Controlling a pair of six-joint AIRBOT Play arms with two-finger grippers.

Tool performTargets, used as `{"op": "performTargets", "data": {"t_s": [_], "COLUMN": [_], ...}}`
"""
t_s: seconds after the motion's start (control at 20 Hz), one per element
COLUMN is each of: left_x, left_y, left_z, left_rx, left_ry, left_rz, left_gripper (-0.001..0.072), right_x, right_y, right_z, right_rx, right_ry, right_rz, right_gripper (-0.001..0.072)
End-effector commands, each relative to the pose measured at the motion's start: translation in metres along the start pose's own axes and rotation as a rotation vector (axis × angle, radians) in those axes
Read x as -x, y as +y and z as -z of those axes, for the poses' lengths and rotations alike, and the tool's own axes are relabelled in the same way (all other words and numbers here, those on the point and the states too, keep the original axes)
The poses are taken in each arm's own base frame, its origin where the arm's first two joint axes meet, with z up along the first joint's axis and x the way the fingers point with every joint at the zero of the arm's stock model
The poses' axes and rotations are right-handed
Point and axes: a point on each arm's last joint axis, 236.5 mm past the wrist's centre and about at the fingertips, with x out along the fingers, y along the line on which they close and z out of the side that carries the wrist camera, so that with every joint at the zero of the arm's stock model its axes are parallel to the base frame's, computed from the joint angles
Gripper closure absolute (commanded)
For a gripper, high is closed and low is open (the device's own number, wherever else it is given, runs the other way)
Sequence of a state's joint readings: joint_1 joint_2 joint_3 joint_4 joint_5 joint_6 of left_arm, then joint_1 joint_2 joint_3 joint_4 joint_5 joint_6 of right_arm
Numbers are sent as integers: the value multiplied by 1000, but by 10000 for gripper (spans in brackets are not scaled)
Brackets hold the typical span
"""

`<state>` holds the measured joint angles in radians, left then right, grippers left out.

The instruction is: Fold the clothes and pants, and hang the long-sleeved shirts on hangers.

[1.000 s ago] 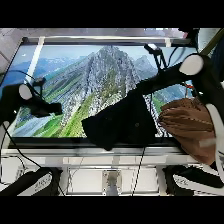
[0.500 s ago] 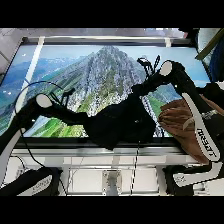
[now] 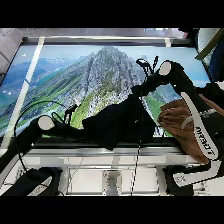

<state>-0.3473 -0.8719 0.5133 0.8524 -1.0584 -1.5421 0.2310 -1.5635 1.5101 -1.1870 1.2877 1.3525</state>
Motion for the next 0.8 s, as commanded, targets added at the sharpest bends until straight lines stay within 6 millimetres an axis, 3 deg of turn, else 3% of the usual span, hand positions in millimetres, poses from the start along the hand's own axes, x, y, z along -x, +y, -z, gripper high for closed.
{"op": "performTargets", "data": {"t_s": [0.0, 0.2, 0.45, 0.5, 0.55, 0.6, 0.75], "left_x": [-17, -47, -64, -63, -61, -59, -35], "left_y": [-6, -2, -13, -13, -12, -10, -22], "left_z": [-6, 17, -17, -27, -37, -46, -71], "left_rx": [82, 74, 150, 155, 157, 159, 124], "left_ry": [-88, 23, -118, -160, -203, -241, -325], "left_rz": [59, 20, 62, 64, 61, 58, 91], "left_gripper": [94, 93, 112, 231, 437, 698, 687], "right_x": [0, 0, 0, 0, 0, 1, 23], "right_y": [4, 8, 9, 9, 9, 9, 17], "right_z": [0, -1, -1, -1, -1, -1, 4], "right_rx": [4, -1, -2, -2, -1, 0, 44], "right_ry": [-1, -4, -4, -5, -5, -4, -4], "right_rz": [-19, -33, -37, -37, -36, -37, -32], "right_gripper": [692, 692, 691, 692, 691, 691, 692]}}
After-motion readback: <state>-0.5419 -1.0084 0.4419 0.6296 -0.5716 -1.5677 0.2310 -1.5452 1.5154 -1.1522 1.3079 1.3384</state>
